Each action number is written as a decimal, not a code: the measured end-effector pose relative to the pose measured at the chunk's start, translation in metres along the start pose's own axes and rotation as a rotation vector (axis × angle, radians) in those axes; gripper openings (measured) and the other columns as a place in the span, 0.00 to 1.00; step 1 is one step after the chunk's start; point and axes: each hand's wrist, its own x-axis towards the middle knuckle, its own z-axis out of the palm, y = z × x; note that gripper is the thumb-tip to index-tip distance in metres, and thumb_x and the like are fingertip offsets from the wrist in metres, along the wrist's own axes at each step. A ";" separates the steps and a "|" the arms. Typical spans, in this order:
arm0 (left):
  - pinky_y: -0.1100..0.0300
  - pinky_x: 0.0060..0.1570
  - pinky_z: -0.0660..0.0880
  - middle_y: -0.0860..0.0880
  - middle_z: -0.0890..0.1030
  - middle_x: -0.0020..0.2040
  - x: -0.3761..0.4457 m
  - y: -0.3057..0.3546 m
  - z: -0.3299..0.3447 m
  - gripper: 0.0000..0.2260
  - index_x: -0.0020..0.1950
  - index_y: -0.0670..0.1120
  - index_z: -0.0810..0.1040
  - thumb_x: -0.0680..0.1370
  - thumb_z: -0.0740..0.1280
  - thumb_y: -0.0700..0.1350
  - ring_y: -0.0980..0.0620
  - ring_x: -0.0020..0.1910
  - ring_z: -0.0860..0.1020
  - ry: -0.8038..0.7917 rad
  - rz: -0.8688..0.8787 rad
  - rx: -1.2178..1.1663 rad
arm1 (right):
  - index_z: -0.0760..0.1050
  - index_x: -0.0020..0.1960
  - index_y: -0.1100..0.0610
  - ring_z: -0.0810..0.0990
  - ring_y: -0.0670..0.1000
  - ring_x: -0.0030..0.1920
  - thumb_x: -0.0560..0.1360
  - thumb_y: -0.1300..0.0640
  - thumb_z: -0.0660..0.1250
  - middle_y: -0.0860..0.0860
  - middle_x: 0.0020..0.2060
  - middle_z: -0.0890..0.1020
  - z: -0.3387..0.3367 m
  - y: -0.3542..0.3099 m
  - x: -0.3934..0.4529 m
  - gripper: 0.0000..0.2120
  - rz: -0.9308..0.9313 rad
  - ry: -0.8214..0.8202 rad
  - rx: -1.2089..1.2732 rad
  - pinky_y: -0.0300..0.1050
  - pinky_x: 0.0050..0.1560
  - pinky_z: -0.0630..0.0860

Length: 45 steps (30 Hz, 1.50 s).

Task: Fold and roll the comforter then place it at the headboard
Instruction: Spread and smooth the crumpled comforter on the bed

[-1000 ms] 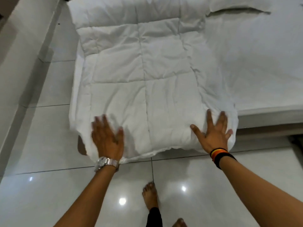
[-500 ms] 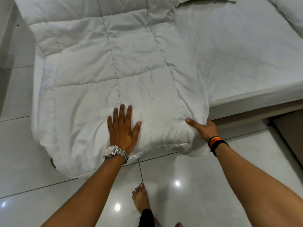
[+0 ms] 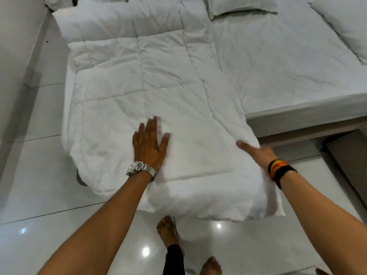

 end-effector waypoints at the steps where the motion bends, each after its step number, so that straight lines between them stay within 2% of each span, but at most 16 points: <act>1: 0.42 0.81 0.48 0.48 0.57 0.85 -0.003 0.001 0.000 0.31 0.86 0.54 0.52 0.85 0.54 0.63 0.44 0.84 0.52 -0.027 0.014 0.018 | 0.79 0.47 0.55 0.83 0.52 0.41 0.67 0.38 0.82 0.54 0.47 0.85 -0.001 0.010 0.000 0.23 -0.001 0.115 -0.062 0.46 0.41 0.77; 4: 0.42 0.81 0.48 0.47 0.56 0.85 -0.011 -0.015 0.003 0.32 0.86 0.53 0.52 0.85 0.53 0.64 0.44 0.84 0.51 -0.065 -0.026 0.048 | 0.77 0.60 0.61 0.83 0.61 0.55 0.71 0.39 0.80 0.60 0.59 0.83 0.015 0.025 0.009 0.30 -0.089 0.237 -0.135 0.58 0.59 0.80; 6: 0.42 0.81 0.48 0.47 0.54 0.86 -0.025 -0.042 0.002 0.33 0.86 0.52 0.52 0.84 0.51 0.64 0.43 0.84 0.51 -0.035 -0.114 0.053 | 0.70 0.73 0.60 0.76 0.65 0.68 0.74 0.39 0.77 0.62 0.70 0.76 0.036 0.032 0.015 0.37 -0.185 0.264 -0.272 0.60 0.67 0.75; 9: 0.41 0.81 0.49 0.45 0.51 0.86 -0.047 -0.095 -0.004 0.34 0.86 0.50 0.52 0.82 0.50 0.63 0.42 0.85 0.48 0.016 -0.240 0.080 | 0.64 0.82 0.56 0.63 0.62 0.80 0.78 0.39 0.72 0.59 0.81 0.64 0.084 0.031 0.014 0.39 -0.433 0.229 -0.451 0.61 0.78 0.65; 13: 0.37 0.80 0.45 0.41 0.44 0.86 -0.039 -0.152 -0.018 0.35 0.86 0.51 0.49 0.83 0.52 0.64 0.38 0.84 0.43 0.120 -0.422 0.091 | 0.60 0.84 0.50 0.52 0.57 0.85 0.81 0.36 0.65 0.56 0.85 0.53 0.173 -0.013 0.023 0.37 -0.777 0.139 -0.734 0.63 0.82 0.52; 17: 0.37 0.80 0.47 0.40 0.43 0.86 0.008 -0.189 -0.038 0.40 0.86 0.50 0.47 0.81 0.60 0.66 0.38 0.84 0.44 0.257 -0.602 -0.047 | 0.52 0.86 0.47 0.40 0.57 0.85 0.83 0.32 0.56 0.56 0.86 0.42 0.251 -0.069 0.042 0.37 -0.891 0.068 -0.900 0.68 0.81 0.39; 20: 0.39 0.79 0.53 0.37 0.55 0.84 0.048 -0.212 -0.055 0.50 0.86 0.48 0.48 0.74 0.69 0.69 0.37 0.83 0.54 0.356 -0.715 -0.235 | 0.47 0.87 0.46 0.38 0.59 0.85 0.82 0.28 0.50 0.57 0.85 0.40 0.291 -0.108 0.066 0.39 -0.933 0.053 -1.021 0.71 0.80 0.36; 21: 0.39 0.76 0.62 0.36 0.66 0.79 0.061 -0.218 -0.061 0.51 0.84 0.50 0.52 0.71 0.73 0.70 0.36 0.79 0.64 0.395 -0.759 -0.328 | 0.45 0.87 0.45 0.38 0.59 0.85 0.82 0.27 0.48 0.56 0.85 0.40 0.303 -0.118 0.074 0.40 -0.921 0.046 -1.046 0.71 0.79 0.36; 23: 0.49 0.55 0.78 0.44 0.82 0.56 0.080 -0.226 -0.079 0.42 0.74 0.56 0.63 0.67 0.77 0.69 0.38 0.59 0.81 0.477 -0.745 -0.442 | 0.43 0.86 0.44 0.37 0.58 0.85 0.81 0.26 0.46 0.56 0.85 0.39 0.323 -0.133 0.082 0.40 -0.885 0.038 -1.030 0.72 0.79 0.37; 25: 0.60 0.40 0.76 0.59 0.80 0.45 0.086 -0.239 -0.100 0.31 0.62 0.65 0.67 0.66 0.79 0.68 0.50 0.45 0.83 0.549 -0.631 -0.426 | 0.43 0.86 0.43 0.38 0.56 0.85 0.81 0.26 0.45 0.54 0.86 0.41 0.338 -0.142 0.080 0.39 -0.919 0.048 -0.948 0.71 0.80 0.36; 27: 0.62 0.38 0.75 0.62 0.79 0.46 0.085 -0.256 -0.119 0.32 0.62 0.68 0.67 0.64 0.80 0.68 0.56 0.41 0.81 0.598 -0.591 -0.397 | 0.45 0.86 0.41 0.41 0.55 0.85 0.80 0.25 0.42 0.52 0.86 0.43 0.351 -0.152 0.078 0.39 -0.970 0.056 -0.911 0.69 0.80 0.36; 30: 0.54 0.42 0.76 0.50 0.80 0.49 0.080 -0.271 -0.123 0.45 0.76 0.60 0.61 0.65 0.79 0.68 0.43 0.45 0.82 0.382 -0.792 -0.369 | 0.44 0.86 0.42 0.39 0.54 0.85 0.78 0.24 0.36 0.53 0.86 0.41 0.362 -0.167 0.083 0.41 -0.881 0.001 -0.988 0.71 0.79 0.37; 33: 0.52 0.48 0.76 0.51 0.79 0.55 0.109 -0.282 -0.126 0.54 0.83 0.56 0.52 0.65 0.68 0.79 0.46 0.50 0.80 0.311 -0.791 -0.334 | 0.45 0.86 0.43 0.39 0.55 0.85 0.78 0.25 0.35 0.54 0.86 0.42 0.378 -0.180 0.093 0.41 -0.816 0.037 -0.985 0.74 0.77 0.35; 36: 0.52 0.51 0.76 0.51 0.80 0.61 0.181 -0.294 -0.133 0.48 0.83 0.54 0.52 0.71 0.61 0.79 0.45 0.55 0.81 0.309 -0.674 -0.327 | 0.52 0.86 0.45 0.45 0.57 0.85 0.79 0.24 0.37 0.56 0.86 0.48 0.399 -0.211 0.108 0.42 -0.863 0.080 -0.884 0.73 0.78 0.35; 42: 0.50 0.57 0.77 0.45 0.80 0.64 0.355 -0.308 -0.154 0.41 0.84 0.53 0.54 0.78 0.65 0.69 0.44 0.60 0.81 0.266 -0.624 -0.483 | 0.49 0.86 0.44 0.43 0.58 0.85 0.79 0.25 0.42 0.57 0.86 0.46 0.458 -0.313 0.145 0.41 -0.831 0.117 -0.839 0.74 0.77 0.35; 45: 0.48 0.68 0.74 0.45 0.73 0.74 0.415 -0.318 -0.156 0.43 0.85 0.51 0.54 0.77 0.69 0.66 0.43 0.69 0.76 0.236 -0.598 -0.540 | 0.49 0.86 0.44 0.42 0.58 0.85 0.80 0.26 0.46 0.56 0.86 0.45 0.496 -0.351 0.161 0.40 -0.830 0.136 -0.799 0.75 0.77 0.36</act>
